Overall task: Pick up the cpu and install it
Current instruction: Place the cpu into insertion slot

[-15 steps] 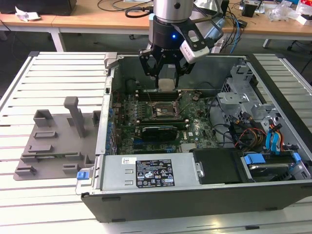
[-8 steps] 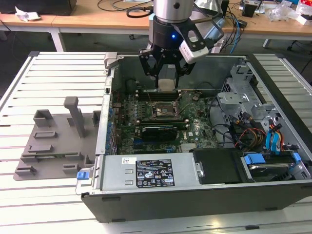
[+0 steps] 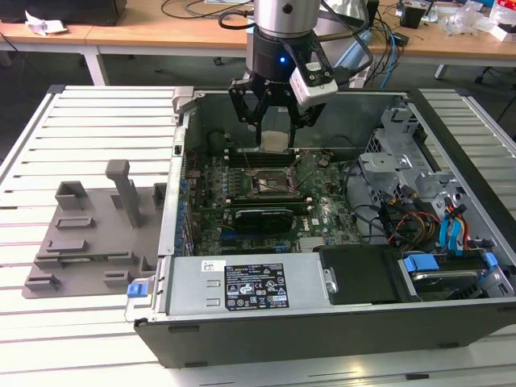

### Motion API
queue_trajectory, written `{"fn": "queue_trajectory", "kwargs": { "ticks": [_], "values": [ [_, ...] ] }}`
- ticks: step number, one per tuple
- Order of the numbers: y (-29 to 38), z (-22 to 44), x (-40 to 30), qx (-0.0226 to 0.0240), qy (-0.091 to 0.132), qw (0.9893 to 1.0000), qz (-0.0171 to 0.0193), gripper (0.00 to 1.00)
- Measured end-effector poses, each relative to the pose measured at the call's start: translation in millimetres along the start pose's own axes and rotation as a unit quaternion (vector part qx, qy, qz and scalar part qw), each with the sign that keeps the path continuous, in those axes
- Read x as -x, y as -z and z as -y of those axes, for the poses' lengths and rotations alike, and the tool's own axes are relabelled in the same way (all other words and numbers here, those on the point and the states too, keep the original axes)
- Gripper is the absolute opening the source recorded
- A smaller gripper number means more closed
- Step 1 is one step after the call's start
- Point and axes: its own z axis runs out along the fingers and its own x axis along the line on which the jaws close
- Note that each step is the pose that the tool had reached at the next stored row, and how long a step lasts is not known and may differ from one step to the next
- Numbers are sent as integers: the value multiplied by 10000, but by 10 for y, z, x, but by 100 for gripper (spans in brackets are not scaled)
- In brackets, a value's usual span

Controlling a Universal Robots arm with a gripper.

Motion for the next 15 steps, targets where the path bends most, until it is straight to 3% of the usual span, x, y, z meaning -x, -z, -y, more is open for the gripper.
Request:
{"fn": "queue_trajectory", "kwargs": {
  "ticks": [7, 15],
  "values": [
    [-1, 0, 0, -31, -445, 9990, -9, 55],
    [-3, 0, 0, -59, -1051, 9944, -24, 55]
  ]
}}
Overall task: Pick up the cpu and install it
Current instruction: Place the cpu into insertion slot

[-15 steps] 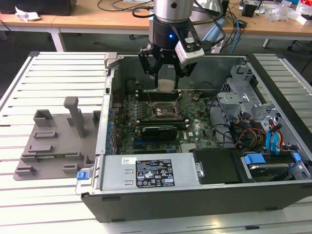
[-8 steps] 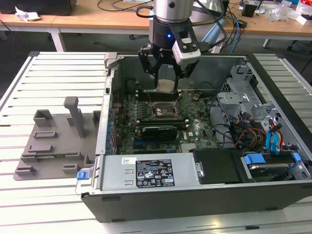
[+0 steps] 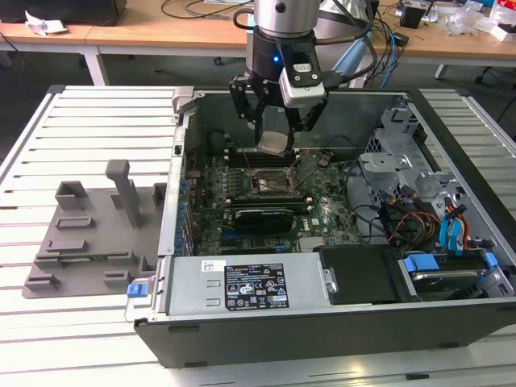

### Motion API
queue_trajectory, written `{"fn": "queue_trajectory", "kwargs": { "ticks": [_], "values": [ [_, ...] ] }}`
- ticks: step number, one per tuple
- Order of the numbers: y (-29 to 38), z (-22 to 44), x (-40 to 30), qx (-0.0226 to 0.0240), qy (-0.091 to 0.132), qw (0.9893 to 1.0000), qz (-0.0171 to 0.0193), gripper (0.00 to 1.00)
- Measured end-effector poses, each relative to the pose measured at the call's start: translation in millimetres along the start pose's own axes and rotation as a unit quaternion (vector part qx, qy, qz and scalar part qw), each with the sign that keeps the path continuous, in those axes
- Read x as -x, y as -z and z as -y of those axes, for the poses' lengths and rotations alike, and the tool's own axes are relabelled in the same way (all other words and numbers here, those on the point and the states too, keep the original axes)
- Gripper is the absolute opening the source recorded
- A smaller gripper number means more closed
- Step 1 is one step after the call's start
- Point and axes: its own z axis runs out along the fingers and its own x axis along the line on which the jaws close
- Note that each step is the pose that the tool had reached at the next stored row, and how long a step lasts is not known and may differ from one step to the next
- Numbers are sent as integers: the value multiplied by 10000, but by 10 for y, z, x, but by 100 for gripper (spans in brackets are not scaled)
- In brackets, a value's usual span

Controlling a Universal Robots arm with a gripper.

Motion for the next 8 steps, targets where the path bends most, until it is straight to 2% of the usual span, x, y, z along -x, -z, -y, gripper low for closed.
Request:
{"fn": "queue_trajectory", "kwargs": {
  "ticks": [4, 8],
  "values": [
    [-1, 0, 0, -13, -247, 9997, -6, 55],
    [-2, 0, 0, -31, -588, 9983, -14, 55]
  ]
}}
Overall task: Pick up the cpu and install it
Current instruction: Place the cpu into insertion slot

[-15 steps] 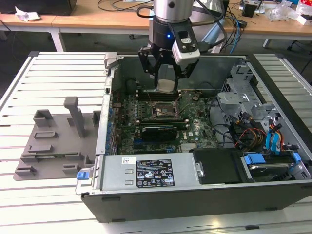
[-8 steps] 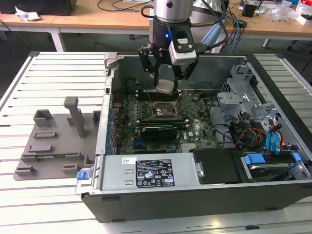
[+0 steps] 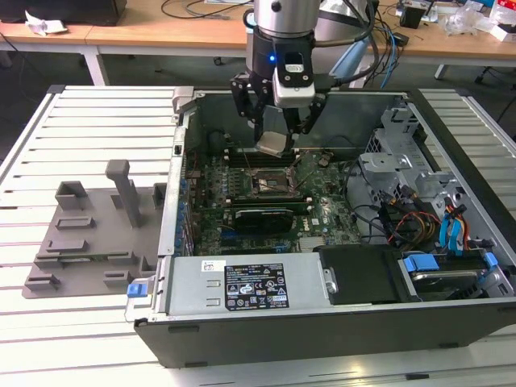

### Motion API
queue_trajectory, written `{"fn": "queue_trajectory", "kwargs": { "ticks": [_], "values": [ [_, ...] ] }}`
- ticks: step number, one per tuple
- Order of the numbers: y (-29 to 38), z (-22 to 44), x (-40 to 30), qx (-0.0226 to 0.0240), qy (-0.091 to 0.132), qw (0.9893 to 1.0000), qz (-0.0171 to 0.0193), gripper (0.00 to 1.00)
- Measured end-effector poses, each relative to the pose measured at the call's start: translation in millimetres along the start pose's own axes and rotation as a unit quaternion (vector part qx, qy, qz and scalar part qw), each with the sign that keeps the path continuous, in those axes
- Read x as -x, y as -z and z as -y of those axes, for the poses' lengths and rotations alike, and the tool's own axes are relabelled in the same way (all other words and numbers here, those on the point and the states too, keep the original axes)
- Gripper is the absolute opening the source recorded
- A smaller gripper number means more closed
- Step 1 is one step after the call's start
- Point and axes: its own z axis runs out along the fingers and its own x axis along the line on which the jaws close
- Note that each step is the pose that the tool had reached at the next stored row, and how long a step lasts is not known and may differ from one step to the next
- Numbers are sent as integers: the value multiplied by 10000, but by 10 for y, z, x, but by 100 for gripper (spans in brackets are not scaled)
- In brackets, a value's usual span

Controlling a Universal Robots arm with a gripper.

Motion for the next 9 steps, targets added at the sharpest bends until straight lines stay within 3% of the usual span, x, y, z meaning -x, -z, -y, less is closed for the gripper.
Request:
{"fn": "queue_trajectory", "kwargs": {
  "ticks": [5, 6, 9],
  "values": [
    [-1, 0, 0, -15, -297, 9996, -7, 55],
    [-2, 0, 0, -24, -473, 9989, -11, 55],
    [-3, 0, 0, -36, -697, 9976, -17, 55]
  ]
}}
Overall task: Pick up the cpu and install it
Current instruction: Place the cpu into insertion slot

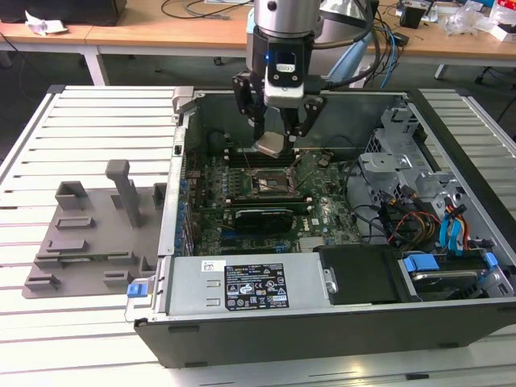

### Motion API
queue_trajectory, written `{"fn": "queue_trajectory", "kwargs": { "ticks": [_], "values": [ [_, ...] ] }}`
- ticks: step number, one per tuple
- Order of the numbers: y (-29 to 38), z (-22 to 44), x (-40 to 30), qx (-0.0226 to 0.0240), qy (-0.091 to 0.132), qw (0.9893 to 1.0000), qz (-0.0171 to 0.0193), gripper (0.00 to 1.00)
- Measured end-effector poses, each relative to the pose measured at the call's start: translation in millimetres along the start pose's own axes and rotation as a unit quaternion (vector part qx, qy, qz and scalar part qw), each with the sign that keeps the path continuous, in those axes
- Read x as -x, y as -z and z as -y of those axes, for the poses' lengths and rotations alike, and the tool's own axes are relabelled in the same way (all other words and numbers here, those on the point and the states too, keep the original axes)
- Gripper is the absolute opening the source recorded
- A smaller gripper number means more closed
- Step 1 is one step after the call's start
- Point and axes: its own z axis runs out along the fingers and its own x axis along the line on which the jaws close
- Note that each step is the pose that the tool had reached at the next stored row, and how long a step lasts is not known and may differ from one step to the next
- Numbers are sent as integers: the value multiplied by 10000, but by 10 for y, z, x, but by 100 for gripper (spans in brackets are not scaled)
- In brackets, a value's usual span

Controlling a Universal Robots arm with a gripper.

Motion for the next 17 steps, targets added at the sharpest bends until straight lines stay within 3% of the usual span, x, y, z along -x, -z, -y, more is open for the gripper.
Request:
{"fn": "queue_trajectory", "kwargs": {
  "ticks": [6, 9, 14, 16, 17],
  "values": [
    [-1, 0, 0, -20, -386, 9993, -9, 55],
    [-2, 0, 0, -35, -693, 9976, -17, 55],
    [-3, 0, 0, -48, -962, 9953, -25, 55],
    [-3, 0, 0, -58, -1176, 9930, -31, 55],
    [-3, 0, 0, -60, -1229, 9924, -32, 55]
  ]
}}
